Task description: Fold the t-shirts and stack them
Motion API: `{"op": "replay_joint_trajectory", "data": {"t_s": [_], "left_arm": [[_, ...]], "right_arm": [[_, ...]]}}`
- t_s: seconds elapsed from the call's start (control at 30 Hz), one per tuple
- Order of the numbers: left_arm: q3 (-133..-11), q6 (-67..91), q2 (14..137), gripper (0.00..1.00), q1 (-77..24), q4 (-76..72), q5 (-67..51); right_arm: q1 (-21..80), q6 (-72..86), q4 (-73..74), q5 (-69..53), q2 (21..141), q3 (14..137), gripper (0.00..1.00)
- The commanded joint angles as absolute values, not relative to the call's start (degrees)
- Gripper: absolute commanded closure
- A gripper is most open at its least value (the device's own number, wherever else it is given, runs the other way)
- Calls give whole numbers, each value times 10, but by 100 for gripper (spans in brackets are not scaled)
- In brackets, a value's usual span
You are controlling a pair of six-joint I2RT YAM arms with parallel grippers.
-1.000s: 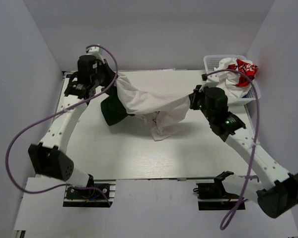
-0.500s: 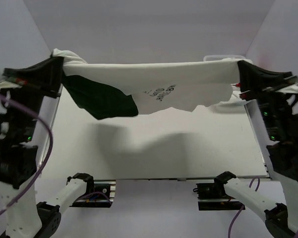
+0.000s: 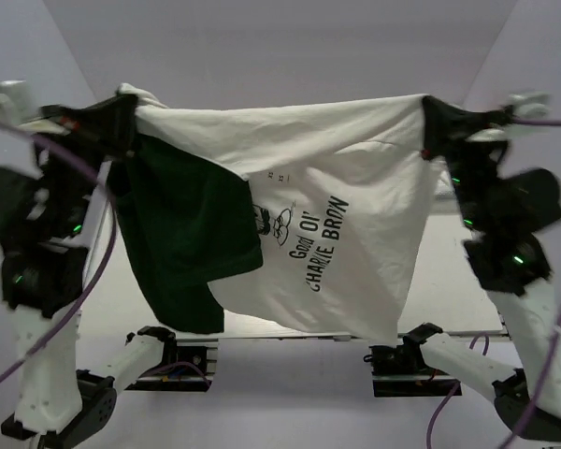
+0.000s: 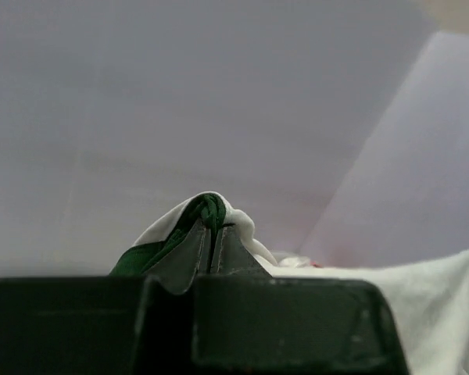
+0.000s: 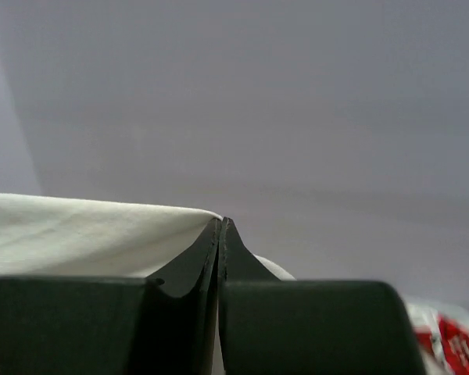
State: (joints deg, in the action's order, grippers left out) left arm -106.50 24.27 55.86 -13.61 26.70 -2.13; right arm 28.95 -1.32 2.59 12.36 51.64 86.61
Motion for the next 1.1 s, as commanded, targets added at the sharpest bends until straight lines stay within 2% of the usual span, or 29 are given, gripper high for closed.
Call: {"op": "replay_joint_trajectory", "data": {"t_s": [0.0, 0.03, 0.1, 0.13, 0.2, 0.23, 0.27, 0.3, 0.33, 0.37, 0.4, 0.53, 0.77, 0.93, 1.07], "left_arm": [[-945, 271, 624, 100, -132, 287, 64], [-914, 278, 636, 100, -132, 287, 96], [-828, 300, 683, 100, -127, 287, 118], [-802, 306, 706, 91, -127, 287, 125], [-751, 322, 757, 62, -127, 293, 152], [-745, 338, 787, 32, -127, 319, 160], [-753, 338, 850, 20, -127, 332, 166], [-764, 338, 881, 14, -127, 345, 166], [-779, 338, 911, 0, -127, 375, 166], [-821, 338, 938, 0, -127, 396, 171], [-844, 345, 982, 0, -127, 420, 177], [-854, 351, 983, 0, -132, 449, 161], [-620, 389, 849, 0, -138, 399, 22], [-472, 433, 713, 0, -143, 431, -11], [-404, 471, 641, 0, -149, 467, -16]], "right_arm": [[287, -33, -28, 241, 594, 768, 100], [279, -29, -39, 291, 605, 710, 100], [271, -4, -54, 321, 663, 673, 100], [256, 17, -46, 317, 694, 638, 100], [242, 73, -41, 275, 729, 614, 100], [234, 96, -46, 267, 776, 595, 100], [230, 111, -46, 245, 793, 585, 99], [223, 119, -34, 237, 812, 591, 87], [221, 119, -21, 229, 863, 600, 72], [215, 124, -6, 228, 879, 626, 10], [214, 130, 58, 226, 906, 660, 10], [215, 138, 80, 196, 913, 674, 10], [216, 186, 52, 104, 799, 526, 10], [218, 220, 52, 67, 723, 427, 10], [218, 237, 48, 45, 676, 362, 10]]}}
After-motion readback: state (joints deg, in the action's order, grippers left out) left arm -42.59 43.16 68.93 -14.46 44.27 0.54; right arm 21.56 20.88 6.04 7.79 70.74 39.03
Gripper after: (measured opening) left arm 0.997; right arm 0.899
